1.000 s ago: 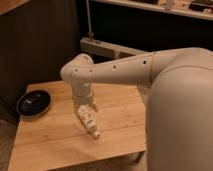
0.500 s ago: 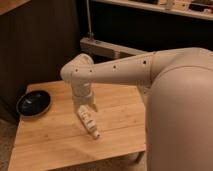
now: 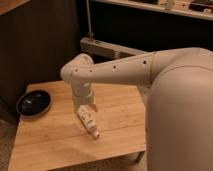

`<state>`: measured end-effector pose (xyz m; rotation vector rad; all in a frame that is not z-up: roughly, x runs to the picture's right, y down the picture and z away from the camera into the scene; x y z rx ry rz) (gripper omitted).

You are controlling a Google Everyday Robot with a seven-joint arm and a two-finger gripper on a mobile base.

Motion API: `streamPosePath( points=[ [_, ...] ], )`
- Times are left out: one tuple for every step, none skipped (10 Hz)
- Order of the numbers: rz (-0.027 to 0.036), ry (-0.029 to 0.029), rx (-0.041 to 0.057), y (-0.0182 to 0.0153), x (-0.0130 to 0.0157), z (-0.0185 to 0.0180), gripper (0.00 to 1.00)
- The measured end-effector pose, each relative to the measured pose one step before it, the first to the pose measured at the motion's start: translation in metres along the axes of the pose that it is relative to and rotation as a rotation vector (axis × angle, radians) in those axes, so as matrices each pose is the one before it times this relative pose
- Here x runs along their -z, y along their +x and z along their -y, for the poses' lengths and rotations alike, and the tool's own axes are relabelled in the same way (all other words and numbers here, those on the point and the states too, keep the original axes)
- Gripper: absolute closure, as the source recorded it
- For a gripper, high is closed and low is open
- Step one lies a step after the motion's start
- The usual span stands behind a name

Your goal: Place the bottle in the ceramic bowl

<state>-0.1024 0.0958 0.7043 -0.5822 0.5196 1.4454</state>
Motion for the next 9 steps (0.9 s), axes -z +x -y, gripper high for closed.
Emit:
streamPosePath(
  points=[
    [-0.00003,0.00003,0.00007,0.00002,-0.00001,-0.00001,0.35],
    [0.00058,0.00013,-0.00006,-0.00012,0.00020,0.00009,0.35],
    [0.00320,0.00041,0.00042,-0.00066,0.00100,0.00026,0.35],
    [0.00341,0.00112,0.00199,-0.00096,0.00050,0.00049,0.35],
    [0.00203,0.00115,0.00188,-0.00053,0.00023,0.00044,0.35],
    [0.00127,-0.00014,0.00091,-0.00015,0.00055,-0.00005,0.35],
    [0.00110,0.00088,0.00017,-0.00038,-0.00006,0.00038,0.35],
    [0.00020,-0.00026,0.00041,0.00003,0.00011,-0.00024,0.35],
    [0.00015,0.00023,-0.00028,-0.00009,0.00000,0.00022,0.35]
  ],
)
